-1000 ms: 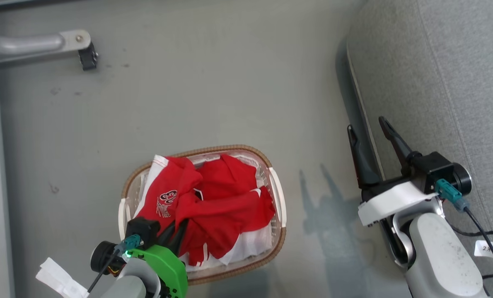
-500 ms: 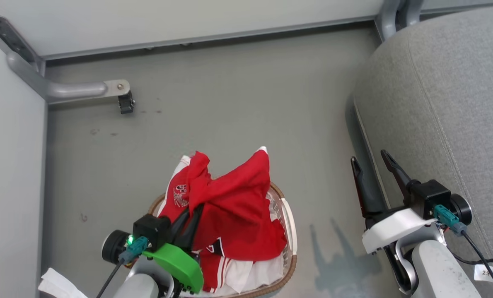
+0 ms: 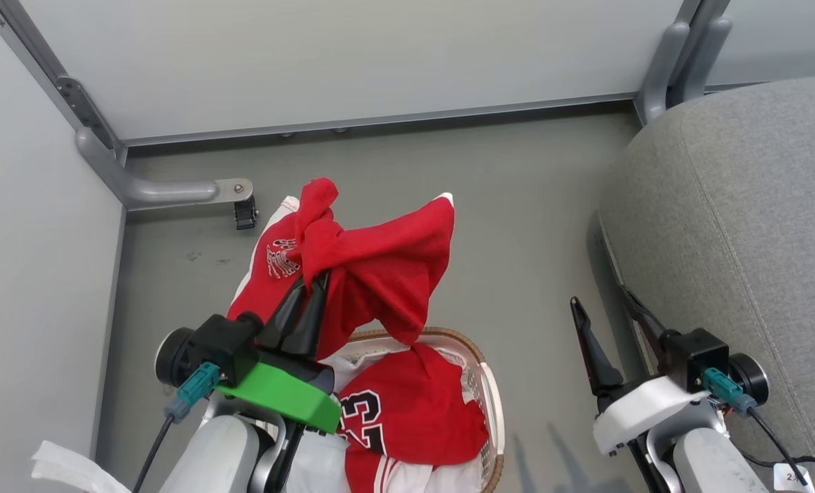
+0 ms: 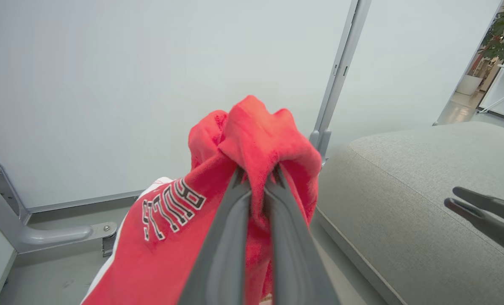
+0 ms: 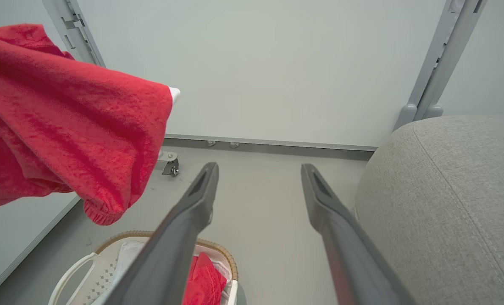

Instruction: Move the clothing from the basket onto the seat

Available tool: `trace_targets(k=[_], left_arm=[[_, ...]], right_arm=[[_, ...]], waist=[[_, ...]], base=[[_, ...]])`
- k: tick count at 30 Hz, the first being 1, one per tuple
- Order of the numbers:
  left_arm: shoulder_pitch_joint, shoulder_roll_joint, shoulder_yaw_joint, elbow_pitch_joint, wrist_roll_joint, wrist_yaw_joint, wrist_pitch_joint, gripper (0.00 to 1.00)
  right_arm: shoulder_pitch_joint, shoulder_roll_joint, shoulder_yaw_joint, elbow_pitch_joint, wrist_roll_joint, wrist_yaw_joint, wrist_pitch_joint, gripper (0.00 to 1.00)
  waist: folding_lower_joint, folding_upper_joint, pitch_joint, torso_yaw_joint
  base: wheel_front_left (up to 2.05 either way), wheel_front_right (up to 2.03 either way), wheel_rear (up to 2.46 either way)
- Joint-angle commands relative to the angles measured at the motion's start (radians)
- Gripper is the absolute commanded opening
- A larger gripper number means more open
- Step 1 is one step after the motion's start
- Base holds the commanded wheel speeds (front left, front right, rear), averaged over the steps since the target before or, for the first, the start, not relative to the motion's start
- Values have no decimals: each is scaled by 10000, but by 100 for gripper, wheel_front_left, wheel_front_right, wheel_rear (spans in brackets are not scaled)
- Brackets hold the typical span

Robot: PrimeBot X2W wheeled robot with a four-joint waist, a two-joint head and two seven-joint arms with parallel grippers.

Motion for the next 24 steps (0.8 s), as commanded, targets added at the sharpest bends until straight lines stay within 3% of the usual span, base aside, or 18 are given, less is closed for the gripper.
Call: trace_targets(k=[1,11,18,24], left_arm=[[114,0,51,-129,135,16,-8,0],[210,-231,17,-762,176,16,-8,0],[197,-364,-390,-767,20,16,-8,0],[-17,-478,-851,-769,-74,14,-8,0]], right_arm=[[210,-37,84,38,16,-10,-47,100],[496,-36,1520,-83,-152,-10,-47,100],[-316,-39,3493,-279,-76,-10,-47,100],[-1271,-51,4327,-114,29,-12,-47,100]], waist=[[1,0,-174,43],[1,0,-431,193],[1,0,-439,415],[1,0,-398,672]], base=[[0,0,0],[0,0,0],[0,0,0],[0,0,0]])
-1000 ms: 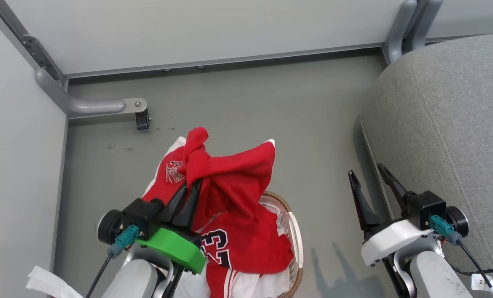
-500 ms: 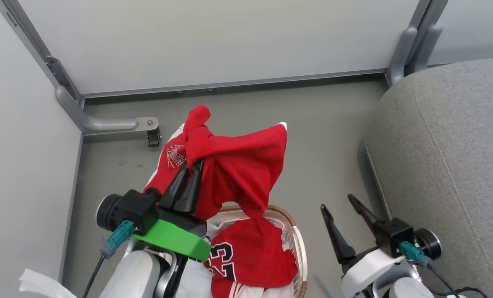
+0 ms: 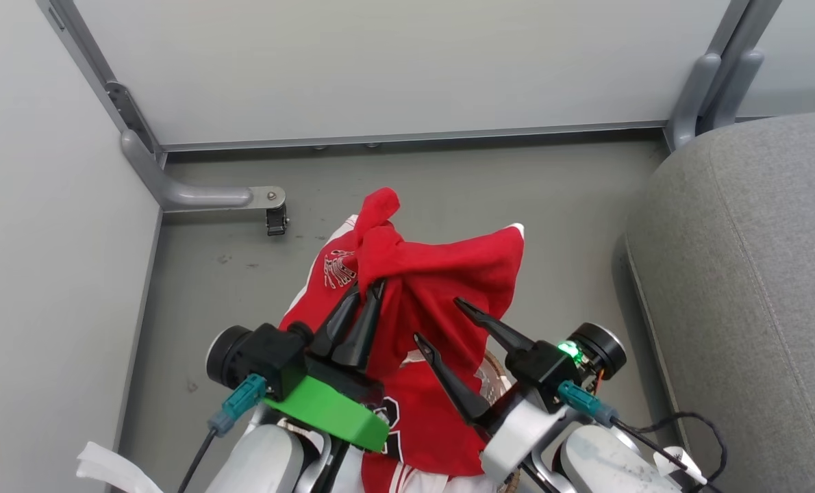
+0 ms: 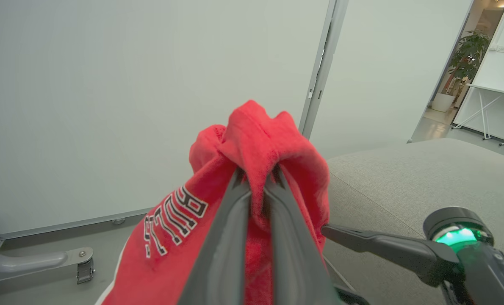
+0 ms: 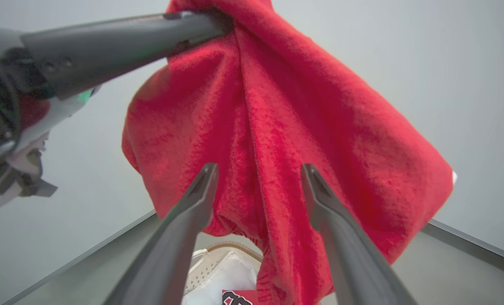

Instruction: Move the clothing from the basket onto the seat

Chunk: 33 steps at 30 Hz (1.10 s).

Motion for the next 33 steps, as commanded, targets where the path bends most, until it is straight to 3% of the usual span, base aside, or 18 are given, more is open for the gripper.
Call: trace_targets(k=[1,13,14,15,16,21,22,23,27,33], left_arm=[[-137,-65,-86,-62,-76,18,-8,0],[-196,-107,-1044,-138,-303,16,-8,0],[-199,-95,-1107,-142,-330,16,-8,0],[-201,-90,-1150,-147,-346,16,-8,0],[-204,-81,-1208,-150,-370,16,-8,0],[-224,-8,-1357,-153,-385,16,-8,0],[-137,-10,-1226,-165,-311,18,-8,86],[-87,-13,-1175,-175,-284,16,-8,100],[107,15,-894,-132,-143,16,-8,100],[195,166,-614,-22,-18,18,-6,100]], right_arm=[[-246,-55,57,56,22,-10,-47,100],[-992,-56,263,676,21,-12,-47,100],[-966,-54,253,716,63,-12,-47,71],[-942,-52,299,810,110,-12,-47,31],[-970,-52,299,828,107,-12,-47,0],[-925,-56,129,835,319,-12,-47,0],[-796,-54,73,837,374,-12,-47,0],[-742,-59,33,804,378,-12,-47,0],[-585,-54,-116,676,395,-12,-47,0],[-372,-51,-452,444,348,-10,-47,0]], waist=[[1,0,23,121],[1,0,14,627],[1,0,12,656],[1,0,8,679],[1,0,11,703],[1,0,41,727],[1,0,51,664],[1,0,54,621],[1,0,173,220],[1,0,406,-994]], base=[[0,0,0],[0,0,0],[0,0,0],[0,0,0],[0,0,0],[0,0,0],[0,0,0],[0,0,0],[0,0,0],[0,0,0]])
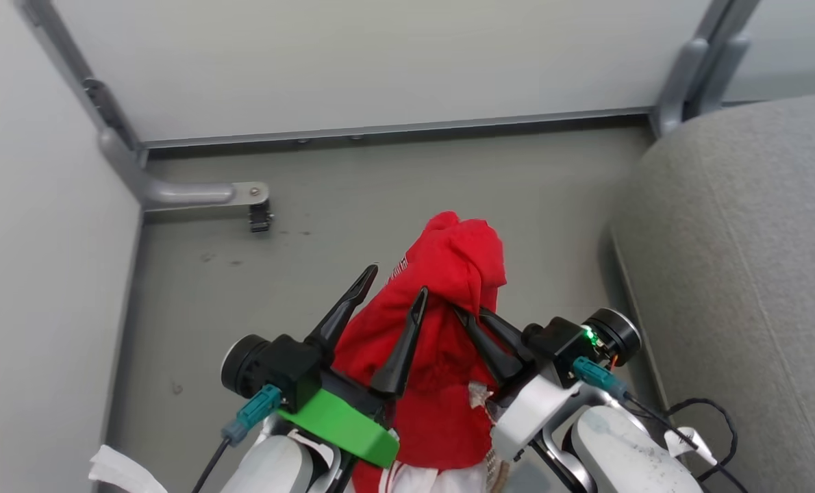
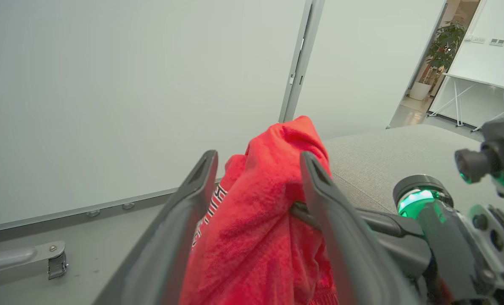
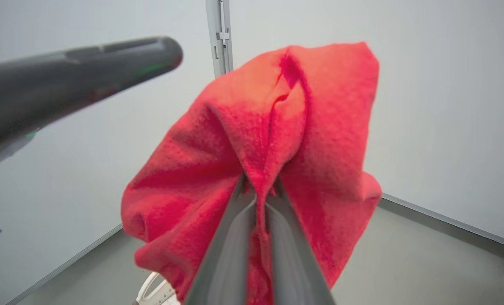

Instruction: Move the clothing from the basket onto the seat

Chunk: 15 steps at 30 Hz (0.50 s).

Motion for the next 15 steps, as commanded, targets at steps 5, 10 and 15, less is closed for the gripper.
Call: trace_targets(k=[5,10,15], left_arm=[[128,171,192,-46,209,14,-5,100],[-7,333,162,-112,263,14,-4,100],[-119,485,83,-60,273,14,-4,100]], right_arm=[[300,-32,-320,-274,-58,-12,-49,0],[488,-31,-481,-439,-60,-12,-47,0],[710,-26,-702,-611,75,-12,-47,0]], waist=[[0,0,438,-2056],[0,0,742,-3129],[0,0,956,-3986]], base=[[0,0,0],[0,0,0],[0,0,0]])
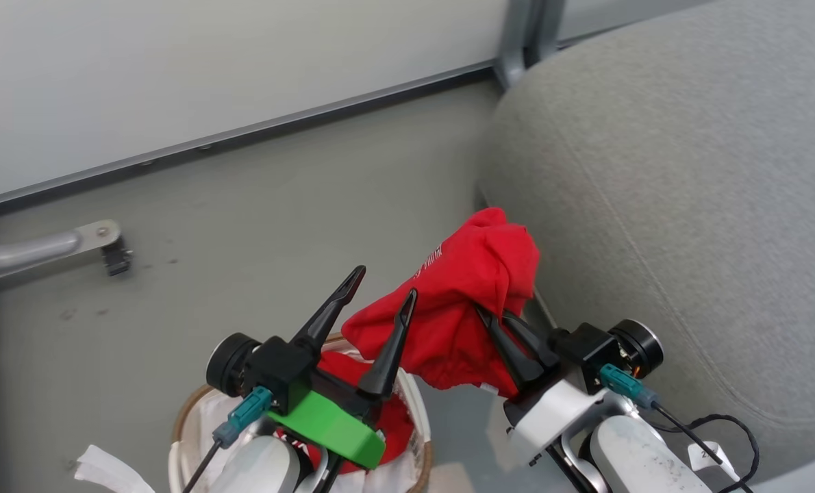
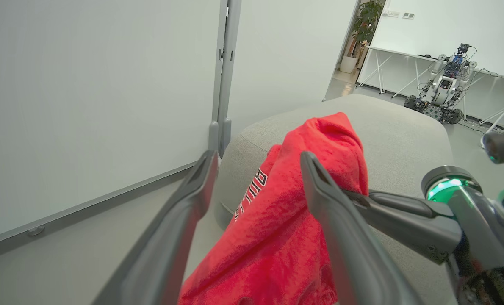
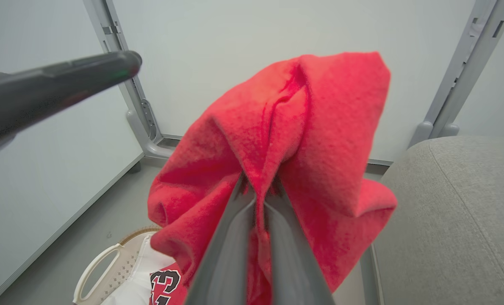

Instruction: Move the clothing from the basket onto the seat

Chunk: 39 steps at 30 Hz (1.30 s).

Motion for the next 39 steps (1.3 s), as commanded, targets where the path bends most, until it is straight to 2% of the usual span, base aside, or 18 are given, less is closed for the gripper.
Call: trace_targets(k=[1,9,16,22,30,39], left_arm=[[-108,130,21,23,10,14,-4,100],[2,328,-80,17,54,14,-4,100],[-218,508,-309,-22,83,14,-4,100],[-373,803,-556,-70,1,14,-4,100],[-1012,1330,-922,-316,-27,14,-4,100],[-1870,1955,-1293,-725,-36,14,-4,100]], right_arm=[[113,-6,-40,-96,84,-14,-47,0],[350,-10,-492,-286,25,-14,-49,0],[195,-8,-1373,-456,7,-14,-47,0],[-474,-17,-2487,-604,-386,-14,-49,0],[-2268,-53,-4328,-305,-1538,-14,-47,0],[-4735,-872,-6052,740,-2237,-14,-49,0]], waist=[[0,0,492,-1262],[0,0,670,-2147],[0,0,1095,-2380],[0,0,1717,-2238],[0,0,2888,-1709],[0,0,4304,-1043]], base=[[0,0,0],[0,0,0],[0,0,0],[0,0,0],[0,0,0],[0,0,0]])
